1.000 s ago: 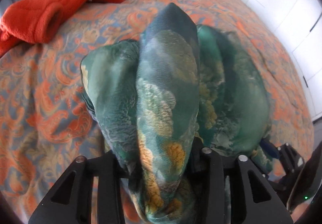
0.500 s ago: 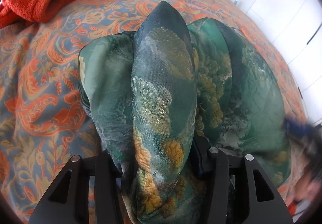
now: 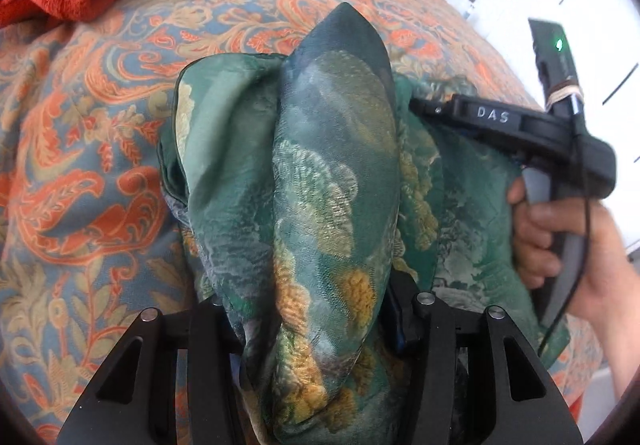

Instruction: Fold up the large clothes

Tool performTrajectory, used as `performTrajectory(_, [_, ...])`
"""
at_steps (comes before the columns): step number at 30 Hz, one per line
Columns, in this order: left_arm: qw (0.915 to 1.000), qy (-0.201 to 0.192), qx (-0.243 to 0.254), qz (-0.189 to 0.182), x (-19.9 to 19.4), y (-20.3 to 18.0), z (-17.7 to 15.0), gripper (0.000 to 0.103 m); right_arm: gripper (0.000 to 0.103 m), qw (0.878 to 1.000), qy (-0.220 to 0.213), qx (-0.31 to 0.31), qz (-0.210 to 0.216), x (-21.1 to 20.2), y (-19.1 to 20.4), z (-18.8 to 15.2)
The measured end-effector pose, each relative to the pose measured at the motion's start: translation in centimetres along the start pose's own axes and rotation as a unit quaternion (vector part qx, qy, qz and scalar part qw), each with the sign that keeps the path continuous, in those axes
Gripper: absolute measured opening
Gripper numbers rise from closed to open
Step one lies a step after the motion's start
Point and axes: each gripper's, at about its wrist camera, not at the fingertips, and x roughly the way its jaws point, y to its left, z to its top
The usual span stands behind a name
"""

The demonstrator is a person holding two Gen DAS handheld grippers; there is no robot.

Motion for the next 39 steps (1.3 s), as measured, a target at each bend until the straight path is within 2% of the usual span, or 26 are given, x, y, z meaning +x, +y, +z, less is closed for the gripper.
performTrajectory(4, [0.9998,0.000,0.012,0.013,0.1,-0.7,-0.1,0.052,0.036,0.999,-0.006,0.025,0.031,0.9,-2.1,-0.2])
performTrajectory(7, [0.9998,0.000,0.016,0.012,-0.4,-0.6,-0.5,0.053,0.036,0.999,-0.015,0.031,0.041,-0.3,-2.3,-0.5])
performTrajectory(9, [0.9998,-0.003,0.014,0.012,-0.4,-0.7,-0.5,0.053,0.037,0.998,-0.012,0.024,0.053,-2.2,-2.1,-0.5])
performTrajectory(12, [0.9998,-0.005,0.010,0.014,-0.6,-0.7,-0.5,0.053,0.038,0.997,-0.006,-0.022,0.074,-7.3,-1.3,-1.2])
performTrajectory(16, [0.9997,-0.004,0.013,0.019,-0.4,-1.2,-0.3,0.053,0.038,0.993,-0.011,-0.101,0.064,-14.8,-0.6,-6.4])
performTrajectory(20, [0.9998,-0.005,0.009,0.014,-0.2,-1.1,-0.3,0.053,0.038,0.993,-0.015,-0.104,0.050,-19.4,-2.3,-13.7])
performTrajectory(22, [0.9999,-0.006,0.008,0.011,-0.2,-1.0,-0.3,0.053,0.038,0.992,0.003,-0.110,0.061,-19.2,-2.5,-17.0])
performTrajectory(24, [0.9997,-0.009,0.012,0.018,-0.2,-1.3,-0.5,0.053,0.038,0.991,-0.007,-0.129,0.041,-18.1,-2.3,-18.9])
performTrajectory(30, [0.9978,-0.021,0.035,0.052,-0.2,-3.0,-1.1,0.054,0.038,0.992,0.010,-0.128,0.008,-13.5,-2.7,-20.1])
performTrajectory(33, [0.9976,-0.024,0.036,0.053,-0.2,-3.2,-1.1,0.054,0.037,0.990,-0.007,-0.141,-0.001,-13.4,-2.7,-20.7])
performTrajectory(39, [0.9972,-0.025,0.038,0.058,-0.1,-3.5,-1.3,0.054,0.037,0.991,-0.013,-0.132,0.010,-13.5,-3.0,-20.6])
